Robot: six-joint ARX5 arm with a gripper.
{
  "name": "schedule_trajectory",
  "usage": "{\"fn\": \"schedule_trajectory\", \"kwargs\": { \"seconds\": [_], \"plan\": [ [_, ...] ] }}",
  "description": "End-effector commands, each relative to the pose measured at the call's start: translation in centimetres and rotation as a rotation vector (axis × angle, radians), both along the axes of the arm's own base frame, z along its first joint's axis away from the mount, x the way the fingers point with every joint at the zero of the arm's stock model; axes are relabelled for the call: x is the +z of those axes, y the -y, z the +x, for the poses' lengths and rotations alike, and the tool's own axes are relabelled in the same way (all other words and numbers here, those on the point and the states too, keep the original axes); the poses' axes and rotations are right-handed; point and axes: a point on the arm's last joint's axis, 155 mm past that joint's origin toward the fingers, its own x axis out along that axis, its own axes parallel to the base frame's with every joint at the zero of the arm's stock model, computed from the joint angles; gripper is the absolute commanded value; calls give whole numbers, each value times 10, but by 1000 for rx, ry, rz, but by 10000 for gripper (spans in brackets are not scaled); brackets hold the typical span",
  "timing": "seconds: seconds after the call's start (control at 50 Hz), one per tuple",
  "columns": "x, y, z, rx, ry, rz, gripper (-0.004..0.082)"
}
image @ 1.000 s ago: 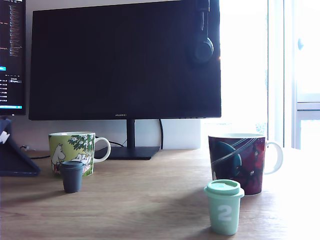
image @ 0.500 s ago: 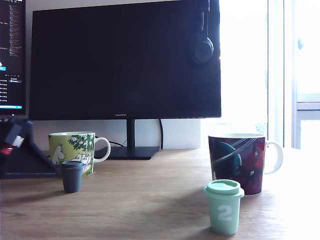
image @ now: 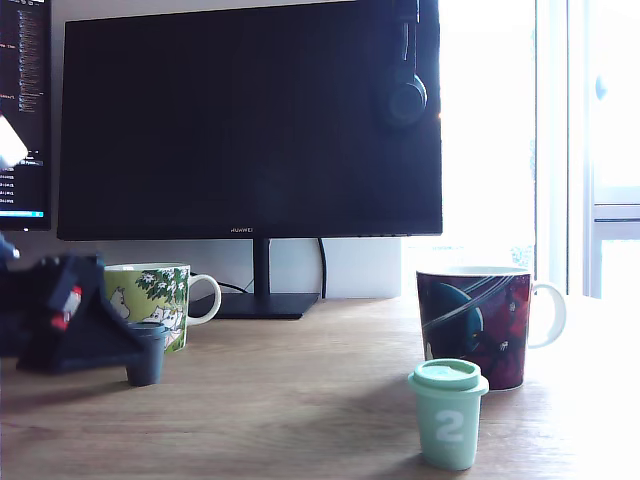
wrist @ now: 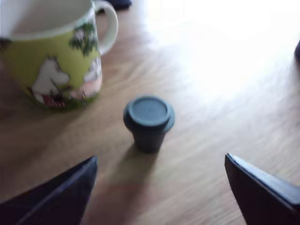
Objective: Pick up the coffee capsules from the table one by one and drop them inside the nearest coffee cup
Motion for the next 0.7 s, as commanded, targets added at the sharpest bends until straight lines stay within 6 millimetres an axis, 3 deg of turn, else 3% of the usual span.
{"fn": "schedule_trajectory", "kwargs": {
  "seconds": [0.0,0.68],
  "plan": [
    [-2,0,5,3,-3,7,790],
    [-13,14,37,-3,-22,-31,790]
  ]
}}
